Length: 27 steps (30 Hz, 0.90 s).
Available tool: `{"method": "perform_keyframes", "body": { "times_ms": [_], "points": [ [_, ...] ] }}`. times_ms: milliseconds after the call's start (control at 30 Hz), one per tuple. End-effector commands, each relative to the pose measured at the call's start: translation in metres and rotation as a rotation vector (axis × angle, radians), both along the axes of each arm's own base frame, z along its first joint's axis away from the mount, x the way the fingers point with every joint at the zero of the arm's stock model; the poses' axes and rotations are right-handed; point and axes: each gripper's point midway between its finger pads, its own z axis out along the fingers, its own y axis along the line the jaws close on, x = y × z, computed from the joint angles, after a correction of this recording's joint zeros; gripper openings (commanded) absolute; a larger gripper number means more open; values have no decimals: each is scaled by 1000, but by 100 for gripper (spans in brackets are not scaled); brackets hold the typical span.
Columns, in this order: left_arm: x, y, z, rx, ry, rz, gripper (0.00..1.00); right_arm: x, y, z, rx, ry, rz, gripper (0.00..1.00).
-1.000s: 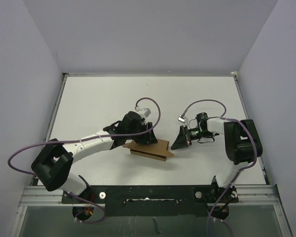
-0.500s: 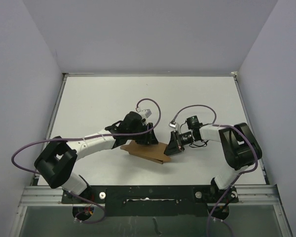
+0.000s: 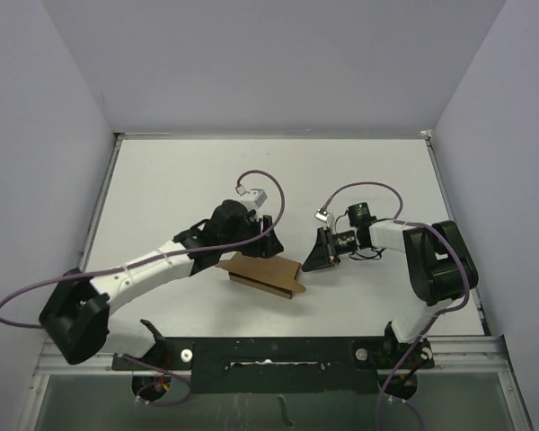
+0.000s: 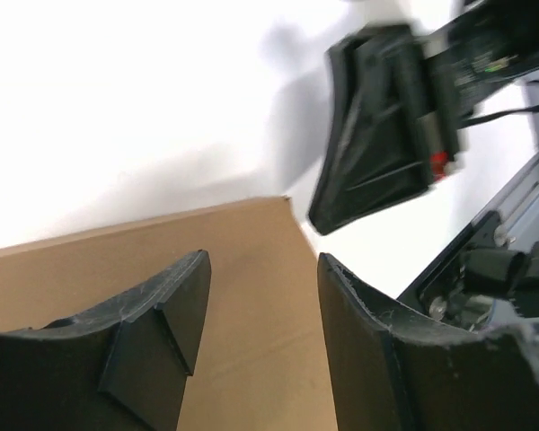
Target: Fold the paper box
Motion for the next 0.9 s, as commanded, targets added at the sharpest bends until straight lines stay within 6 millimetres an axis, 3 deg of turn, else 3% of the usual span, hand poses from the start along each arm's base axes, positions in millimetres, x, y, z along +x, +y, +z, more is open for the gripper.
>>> {"method": "perform_keyframes", "body": {
  "times_ms": [0, 167, 367, 467, 567, 667, 867],
  "points": [
    [-1, 17, 103, -131, -324, 47, 51, 7, 1, 16, 26, -76, 20, 11],
    [-56, 22, 104, -134, -317, 19, 49, 9, 3, 21, 32, -107, 45, 11],
    [-139, 20, 55, -27, -162, -96, 14, 30, -11, 44, 39, -245, 27, 12],
    [-161, 27, 31, 28, -36, -104, 7, 36, -17, 49, 14, -321, 26, 14],
    [-166, 26, 4, 27, 58, -49, 8, 39, -19, 55, -10, -409, 51, 15],
    [-152, 6, -16, -43, 34, 17, 15, 41, -19, 57, -23, -466, 79, 17],
    [-107, -39, -10, -112, -353, 10, 26, 37, -19, 55, 9, -455, 89, 19]
  ]
}}
